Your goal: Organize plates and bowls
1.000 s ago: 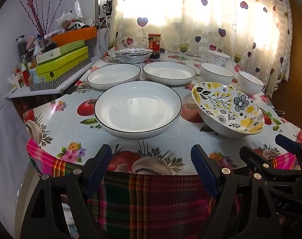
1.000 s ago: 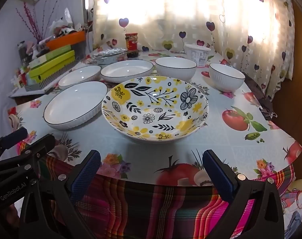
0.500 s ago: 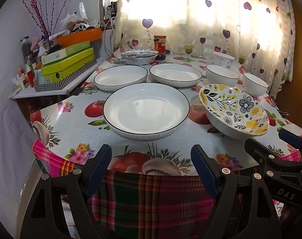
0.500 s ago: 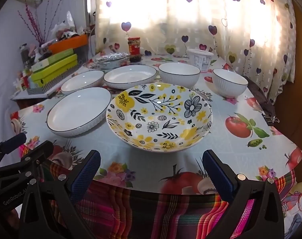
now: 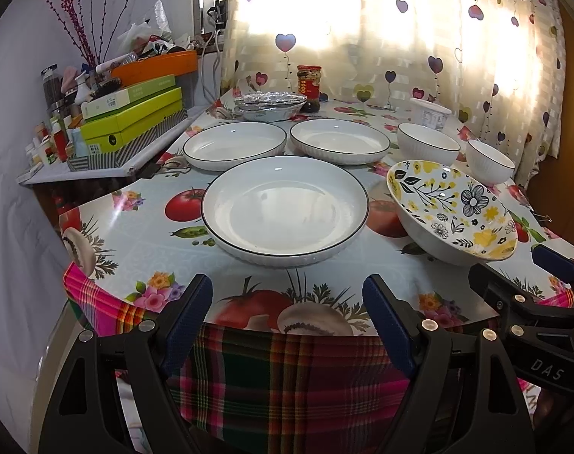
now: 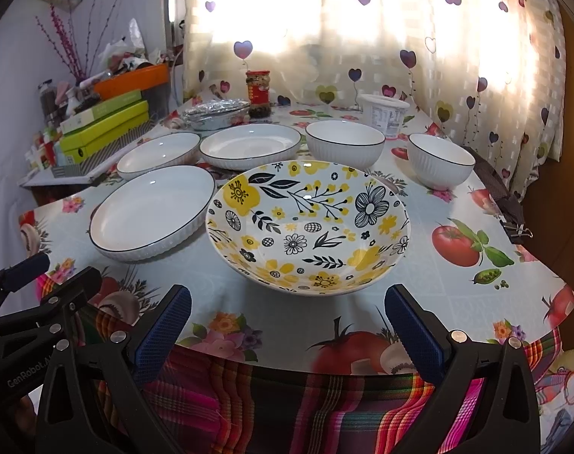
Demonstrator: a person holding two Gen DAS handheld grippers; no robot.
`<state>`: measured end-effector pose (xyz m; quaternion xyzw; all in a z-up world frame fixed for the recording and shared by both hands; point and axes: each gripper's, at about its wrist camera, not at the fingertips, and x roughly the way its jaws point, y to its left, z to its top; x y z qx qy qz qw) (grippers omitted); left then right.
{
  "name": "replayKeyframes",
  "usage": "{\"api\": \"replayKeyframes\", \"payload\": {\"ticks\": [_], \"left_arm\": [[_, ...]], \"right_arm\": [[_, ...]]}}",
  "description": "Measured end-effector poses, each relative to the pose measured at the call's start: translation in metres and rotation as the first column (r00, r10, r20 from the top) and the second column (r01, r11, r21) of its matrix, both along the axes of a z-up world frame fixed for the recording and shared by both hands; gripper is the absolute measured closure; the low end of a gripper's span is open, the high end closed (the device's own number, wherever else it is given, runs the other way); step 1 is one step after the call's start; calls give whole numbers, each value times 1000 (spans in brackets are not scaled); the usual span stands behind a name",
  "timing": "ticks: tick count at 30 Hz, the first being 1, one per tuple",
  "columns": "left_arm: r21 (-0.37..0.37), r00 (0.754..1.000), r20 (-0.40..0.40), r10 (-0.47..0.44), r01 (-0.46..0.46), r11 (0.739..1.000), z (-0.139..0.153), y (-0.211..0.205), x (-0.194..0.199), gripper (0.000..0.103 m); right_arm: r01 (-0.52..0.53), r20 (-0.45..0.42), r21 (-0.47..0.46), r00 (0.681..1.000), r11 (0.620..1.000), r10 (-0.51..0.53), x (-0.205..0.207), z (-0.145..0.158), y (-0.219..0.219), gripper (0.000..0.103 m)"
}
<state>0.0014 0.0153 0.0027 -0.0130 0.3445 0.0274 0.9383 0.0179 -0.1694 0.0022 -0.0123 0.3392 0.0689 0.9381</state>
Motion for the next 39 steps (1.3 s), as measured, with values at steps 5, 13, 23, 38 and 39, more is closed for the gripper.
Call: {"api": "replayKeyframes", "payload": {"ticks": [5, 13, 23, 38, 39], "left_arm": [[-1, 1000, 0, 0, 0, 1000, 0, 0, 1, 21], [-2, 1000, 0, 2, -2, 1000, 0, 0, 1, 21], [-1, 1000, 1, 1, -1, 1000, -1, 0, 0, 21], [6, 1000, 11, 13, -13, 1000, 4, 10, 5, 21], [7, 1000, 12, 12, -12, 1000, 4, 9, 5, 21]], "right_arm": [[1, 0, 0, 1000, 1000, -1, -1, 0, 0, 0], [0, -1, -1, 1000, 1000, 0, 0, 0, 0, 0], [0, -1, 0, 1000, 1000, 0, 0, 1, 0, 0], [-14, 28, -7, 1000, 1000, 14, 6, 5, 7, 0], [-16, 30, -6, 999, 1000, 16, 6, 5, 7, 0]]}}
